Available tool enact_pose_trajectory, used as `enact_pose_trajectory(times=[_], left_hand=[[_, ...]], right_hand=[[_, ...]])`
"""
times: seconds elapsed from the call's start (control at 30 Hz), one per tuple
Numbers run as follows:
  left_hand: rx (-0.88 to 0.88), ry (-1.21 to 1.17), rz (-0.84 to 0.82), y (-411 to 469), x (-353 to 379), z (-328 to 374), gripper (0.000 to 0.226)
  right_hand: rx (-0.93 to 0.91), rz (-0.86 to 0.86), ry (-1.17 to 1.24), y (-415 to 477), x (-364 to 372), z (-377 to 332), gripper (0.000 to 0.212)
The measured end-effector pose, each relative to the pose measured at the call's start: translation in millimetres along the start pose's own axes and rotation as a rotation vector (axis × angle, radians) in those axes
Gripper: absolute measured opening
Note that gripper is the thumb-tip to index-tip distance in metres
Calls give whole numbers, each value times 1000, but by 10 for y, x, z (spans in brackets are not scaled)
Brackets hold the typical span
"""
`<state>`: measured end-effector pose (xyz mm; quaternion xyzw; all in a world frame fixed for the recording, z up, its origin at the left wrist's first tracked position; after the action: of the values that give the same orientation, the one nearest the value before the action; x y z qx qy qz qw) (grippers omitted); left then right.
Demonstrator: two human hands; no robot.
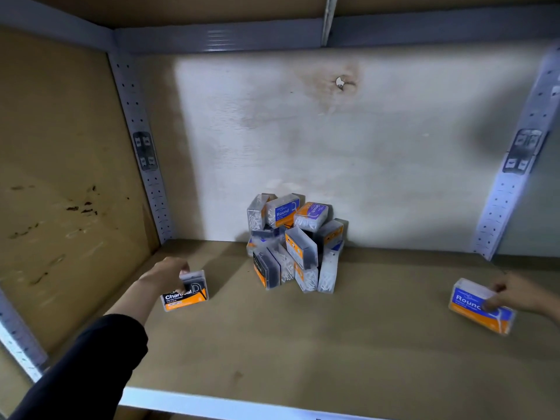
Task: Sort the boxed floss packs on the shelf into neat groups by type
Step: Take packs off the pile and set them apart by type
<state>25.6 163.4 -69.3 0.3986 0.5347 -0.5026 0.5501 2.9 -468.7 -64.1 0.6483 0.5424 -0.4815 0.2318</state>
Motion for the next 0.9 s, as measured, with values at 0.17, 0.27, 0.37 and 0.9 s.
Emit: enact_pose_trajectory(times=[0.17, 0.27, 0.37, 0.9], left_hand=[[12, -17, 7, 39, 18, -6, 50], [22, -28, 7, 45, 29, -23, 50], [32, -43, 6, 48, 42, -44, 51], [70, -14, -2, -24, -71, 61, 45]], right_hand=[[6, -2, 29, -4, 73, 18, 20], [10, -6, 33, 5, 73, 23, 21], [18, -29, -1, 8, 77, 23, 20], [19, 67, -156, -147, -111, -179, 32]])
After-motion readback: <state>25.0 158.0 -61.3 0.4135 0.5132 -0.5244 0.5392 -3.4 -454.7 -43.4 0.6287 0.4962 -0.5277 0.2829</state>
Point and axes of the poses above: each hand's wrist, its own y-axis towards the middle knuckle, its own x-axis out of the palm, z = x × y, the point moved 3 cm from there along y, towards the middle knuckle
